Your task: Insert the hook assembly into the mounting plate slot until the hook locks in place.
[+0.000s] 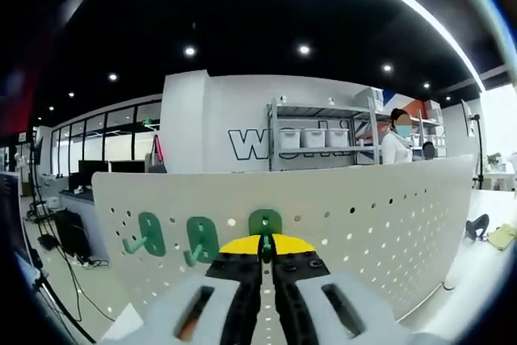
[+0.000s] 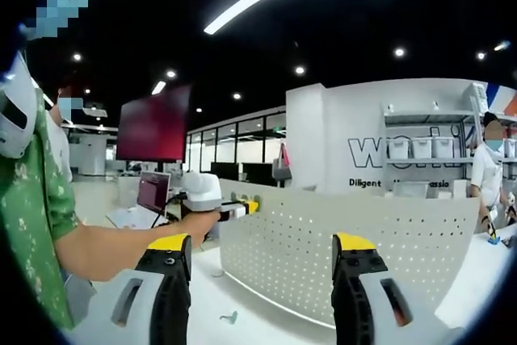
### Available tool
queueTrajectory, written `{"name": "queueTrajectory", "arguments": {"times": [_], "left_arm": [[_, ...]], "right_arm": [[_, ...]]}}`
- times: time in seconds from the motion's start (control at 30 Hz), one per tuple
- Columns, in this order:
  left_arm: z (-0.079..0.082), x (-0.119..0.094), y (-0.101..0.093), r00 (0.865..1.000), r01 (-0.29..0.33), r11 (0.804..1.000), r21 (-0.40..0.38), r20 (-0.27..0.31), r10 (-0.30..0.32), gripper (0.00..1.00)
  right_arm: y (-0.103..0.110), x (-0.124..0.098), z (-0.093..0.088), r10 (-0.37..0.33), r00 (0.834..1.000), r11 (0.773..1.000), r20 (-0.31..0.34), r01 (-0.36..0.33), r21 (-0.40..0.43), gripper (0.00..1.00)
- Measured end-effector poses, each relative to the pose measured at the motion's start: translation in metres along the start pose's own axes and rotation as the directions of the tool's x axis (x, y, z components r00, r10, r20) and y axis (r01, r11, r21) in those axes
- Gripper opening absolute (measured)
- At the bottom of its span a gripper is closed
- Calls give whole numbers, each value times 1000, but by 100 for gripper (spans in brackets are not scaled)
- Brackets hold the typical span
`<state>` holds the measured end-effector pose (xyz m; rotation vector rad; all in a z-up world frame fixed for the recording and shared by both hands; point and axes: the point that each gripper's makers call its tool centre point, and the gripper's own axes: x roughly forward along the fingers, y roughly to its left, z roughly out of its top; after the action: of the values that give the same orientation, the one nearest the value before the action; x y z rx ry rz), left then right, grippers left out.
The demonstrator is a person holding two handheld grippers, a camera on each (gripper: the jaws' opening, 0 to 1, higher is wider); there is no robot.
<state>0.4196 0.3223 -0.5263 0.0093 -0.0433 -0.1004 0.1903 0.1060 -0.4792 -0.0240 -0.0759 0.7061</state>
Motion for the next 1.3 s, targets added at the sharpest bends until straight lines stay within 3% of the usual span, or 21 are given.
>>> {"name": "queueTrajectory", "arguments": {"times": [0.93,1.3], "left_arm": [[-1,2,0,999,-4,1000,13,34,4,3],[-1,3,1,997,-27,997,68,72,22,3]], "right_arm": [[-2,3,-5,-6,1000,1000,-19,6,5,72],[-3,3,-6,-9,1000,1000,-20,9,9,71]]}}
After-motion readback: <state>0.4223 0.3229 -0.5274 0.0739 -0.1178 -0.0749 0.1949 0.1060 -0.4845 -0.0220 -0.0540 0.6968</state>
